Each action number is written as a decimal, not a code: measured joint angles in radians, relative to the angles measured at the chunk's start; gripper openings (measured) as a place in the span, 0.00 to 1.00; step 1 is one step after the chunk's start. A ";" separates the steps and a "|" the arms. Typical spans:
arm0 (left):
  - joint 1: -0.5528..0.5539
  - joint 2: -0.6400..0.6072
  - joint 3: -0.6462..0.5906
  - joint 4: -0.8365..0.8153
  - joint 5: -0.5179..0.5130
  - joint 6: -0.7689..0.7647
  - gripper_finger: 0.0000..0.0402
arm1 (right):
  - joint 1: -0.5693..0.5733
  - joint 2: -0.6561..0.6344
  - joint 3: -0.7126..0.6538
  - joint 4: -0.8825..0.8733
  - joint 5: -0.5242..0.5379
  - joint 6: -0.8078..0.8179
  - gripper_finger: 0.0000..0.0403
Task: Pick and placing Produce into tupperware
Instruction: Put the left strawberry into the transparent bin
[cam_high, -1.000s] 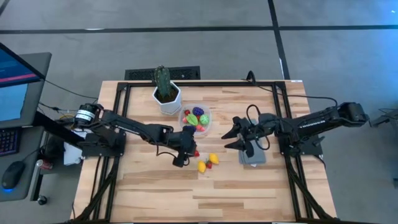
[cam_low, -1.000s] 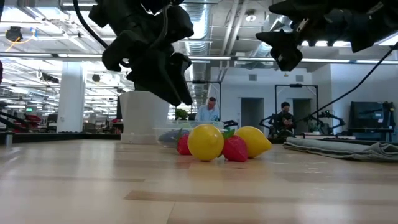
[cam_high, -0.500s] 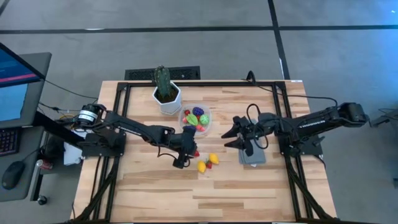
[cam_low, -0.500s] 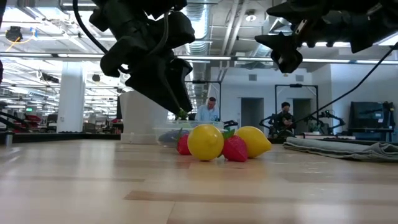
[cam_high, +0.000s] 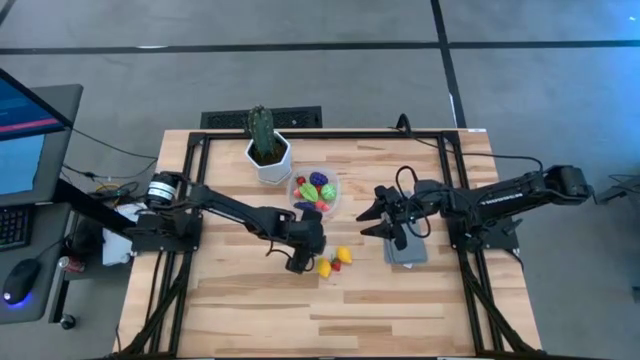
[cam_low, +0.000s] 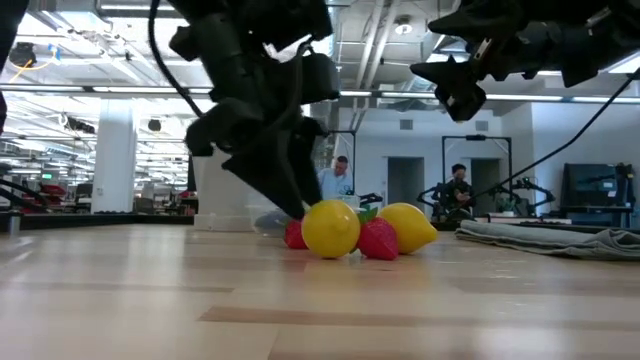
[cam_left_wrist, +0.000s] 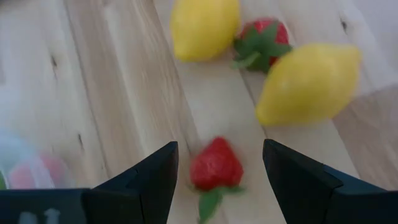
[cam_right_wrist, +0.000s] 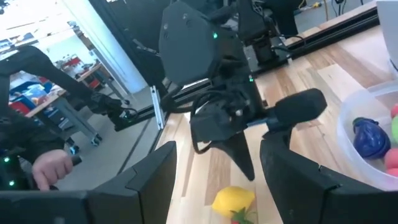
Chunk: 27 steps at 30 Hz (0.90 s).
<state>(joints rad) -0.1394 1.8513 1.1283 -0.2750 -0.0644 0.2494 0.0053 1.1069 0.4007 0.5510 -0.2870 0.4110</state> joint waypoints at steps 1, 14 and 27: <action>0.001 0.005 0.011 0.000 -0.001 0.000 0.56 | 0.003 0.000 0.000 0.000 0.000 0.000 0.63; 0.017 0.001 0.017 -0.044 0.026 0.022 0.56 | 0.029 0.000 0.000 -0.003 0.003 0.006 0.63; 0.032 0.049 0.021 -0.033 0.052 -0.027 0.56 | 0.035 0.000 0.000 0.008 0.008 0.007 0.63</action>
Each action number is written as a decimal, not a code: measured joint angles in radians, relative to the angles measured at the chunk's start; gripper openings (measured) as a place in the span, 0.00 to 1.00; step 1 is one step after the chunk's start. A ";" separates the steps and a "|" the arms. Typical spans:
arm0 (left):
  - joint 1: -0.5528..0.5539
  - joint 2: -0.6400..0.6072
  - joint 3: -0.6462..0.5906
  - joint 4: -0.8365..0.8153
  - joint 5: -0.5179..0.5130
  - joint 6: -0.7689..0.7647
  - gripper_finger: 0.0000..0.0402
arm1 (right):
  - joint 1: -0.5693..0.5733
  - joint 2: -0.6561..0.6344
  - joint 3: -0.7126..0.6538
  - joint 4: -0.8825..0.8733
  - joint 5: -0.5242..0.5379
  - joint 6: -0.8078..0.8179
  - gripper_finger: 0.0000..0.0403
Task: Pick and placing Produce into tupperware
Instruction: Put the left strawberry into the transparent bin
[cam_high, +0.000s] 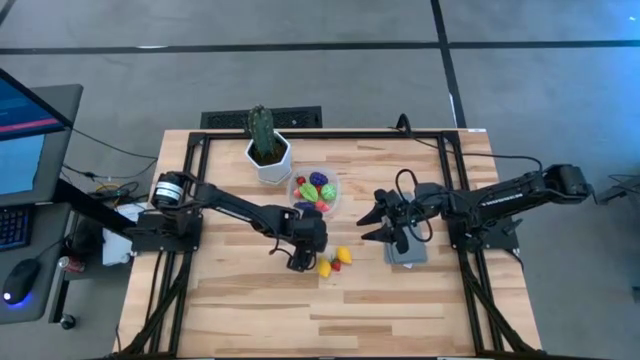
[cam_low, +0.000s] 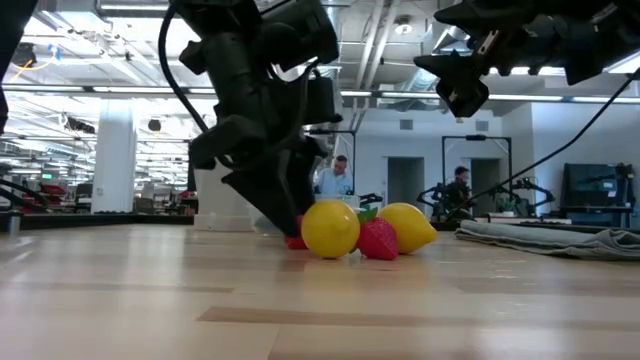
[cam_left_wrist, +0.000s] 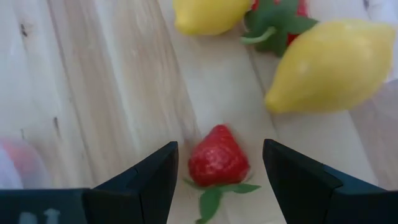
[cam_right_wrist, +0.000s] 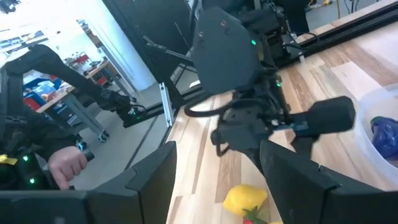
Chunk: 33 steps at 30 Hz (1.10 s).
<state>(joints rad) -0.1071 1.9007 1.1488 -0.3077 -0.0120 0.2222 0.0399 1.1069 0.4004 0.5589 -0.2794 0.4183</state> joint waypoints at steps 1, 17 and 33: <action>0.004 0.000 0.000 -0.001 0.000 0.000 0.56 | 0.000 0.000 0.001 0.001 0.001 0.000 0.63; 0.029 0.000 -0.002 0.000 0.036 -0.009 0.56 | -0.001 0.000 0.000 -0.005 0.001 0.000 0.63; 0.034 0.000 -0.002 -0.016 0.069 -0.035 0.56 | -0.001 0.000 0.000 -0.004 0.019 0.000 0.63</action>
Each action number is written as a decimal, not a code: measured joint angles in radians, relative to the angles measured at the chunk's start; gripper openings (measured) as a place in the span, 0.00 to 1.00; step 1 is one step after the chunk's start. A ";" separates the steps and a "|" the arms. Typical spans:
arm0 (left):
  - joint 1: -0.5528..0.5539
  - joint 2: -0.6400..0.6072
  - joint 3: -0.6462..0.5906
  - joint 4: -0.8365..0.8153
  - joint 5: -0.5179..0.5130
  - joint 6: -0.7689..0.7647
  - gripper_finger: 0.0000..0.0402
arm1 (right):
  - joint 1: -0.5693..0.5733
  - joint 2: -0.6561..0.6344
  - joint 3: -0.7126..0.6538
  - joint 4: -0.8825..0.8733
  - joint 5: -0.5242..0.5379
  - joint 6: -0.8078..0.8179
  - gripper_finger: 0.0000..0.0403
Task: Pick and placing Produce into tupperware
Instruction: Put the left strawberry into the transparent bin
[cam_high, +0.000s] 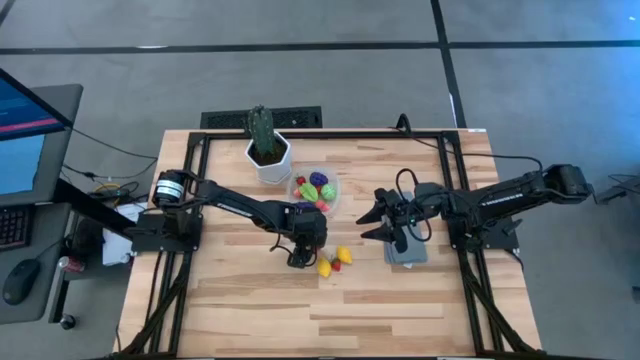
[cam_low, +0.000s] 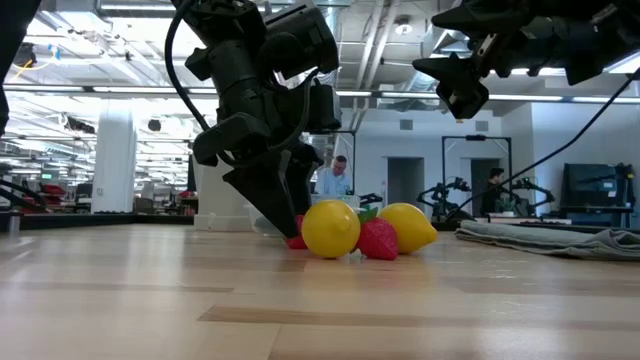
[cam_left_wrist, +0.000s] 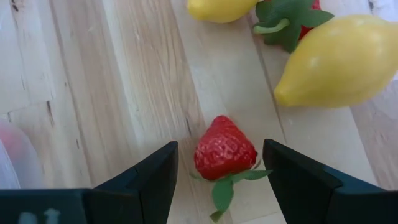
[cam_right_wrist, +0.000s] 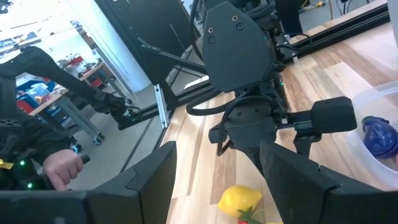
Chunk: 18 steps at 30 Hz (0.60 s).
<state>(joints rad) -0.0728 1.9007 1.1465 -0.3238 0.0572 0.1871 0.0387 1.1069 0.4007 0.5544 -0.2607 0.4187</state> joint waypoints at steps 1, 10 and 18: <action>0.000 0.000 0.000 0.000 0.003 0.000 0.56 | 0.000 0.000 0.000 0.000 0.000 0.000 0.63; -0.003 0.039 0.006 0.002 0.036 -0.039 0.56 | 0.000 0.000 0.000 0.001 0.000 0.000 0.63; 0.006 0.038 0.004 0.024 0.042 -0.043 0.55 | 0.000 0.000 0.000 -0.008 0.000 0.000 0.63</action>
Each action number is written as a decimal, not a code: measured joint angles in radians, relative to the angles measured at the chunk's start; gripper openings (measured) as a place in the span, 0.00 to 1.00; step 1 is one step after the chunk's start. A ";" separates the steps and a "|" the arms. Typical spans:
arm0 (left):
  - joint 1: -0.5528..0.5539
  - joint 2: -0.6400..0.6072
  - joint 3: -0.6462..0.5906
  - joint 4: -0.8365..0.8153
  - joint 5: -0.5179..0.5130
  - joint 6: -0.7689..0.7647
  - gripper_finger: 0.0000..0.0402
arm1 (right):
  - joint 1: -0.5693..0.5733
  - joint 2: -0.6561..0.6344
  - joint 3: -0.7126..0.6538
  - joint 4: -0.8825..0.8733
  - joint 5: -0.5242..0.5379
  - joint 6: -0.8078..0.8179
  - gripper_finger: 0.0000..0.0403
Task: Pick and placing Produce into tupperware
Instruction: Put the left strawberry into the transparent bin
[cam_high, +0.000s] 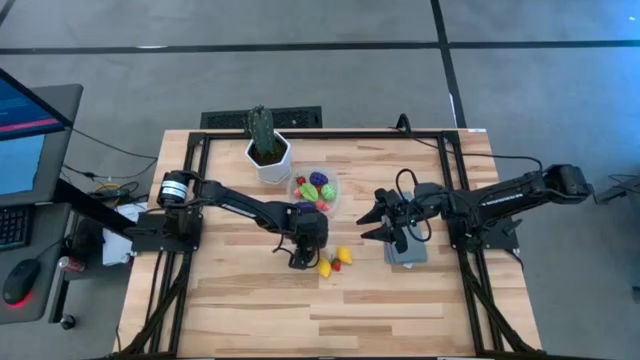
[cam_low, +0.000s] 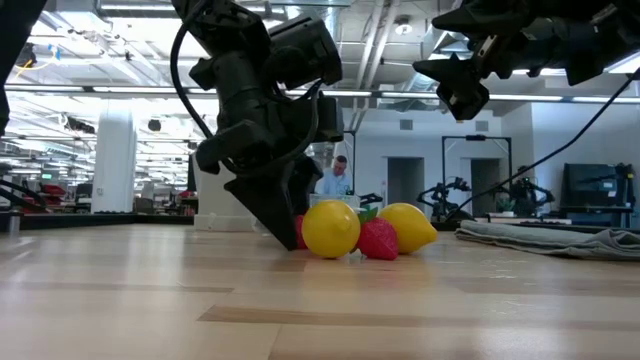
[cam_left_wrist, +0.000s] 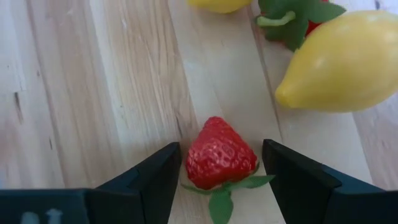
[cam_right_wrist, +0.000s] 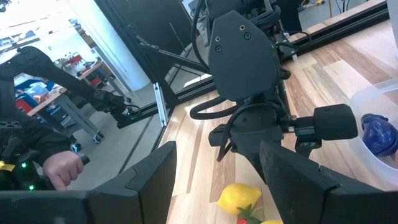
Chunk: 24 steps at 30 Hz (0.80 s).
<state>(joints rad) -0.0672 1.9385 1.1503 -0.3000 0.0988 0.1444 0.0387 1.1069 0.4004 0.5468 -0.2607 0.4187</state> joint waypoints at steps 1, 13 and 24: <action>0.000 0.000 0.000 0.004 0.002 0.000 0.54 | 0.000 0.000 0.000 0.000 0.000 0.000 0.63; 0.002 0.001 0.000 0.012 0.028 0.007 0.35 | -0.001 0.000 0.000 -0.001 0.000 -0.001 0.63; -0.005 -0.037 0.035 -0.023 0.032 -0.014 0.36 | -0.001 0.000 0.000 -0.032 0.000 -0.001 0.63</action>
<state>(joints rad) -0.0727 1.9019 1.1850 -0.3230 0.1305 0.1307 0.0376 1.1069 0.4007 0.5152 -0.2608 0.4179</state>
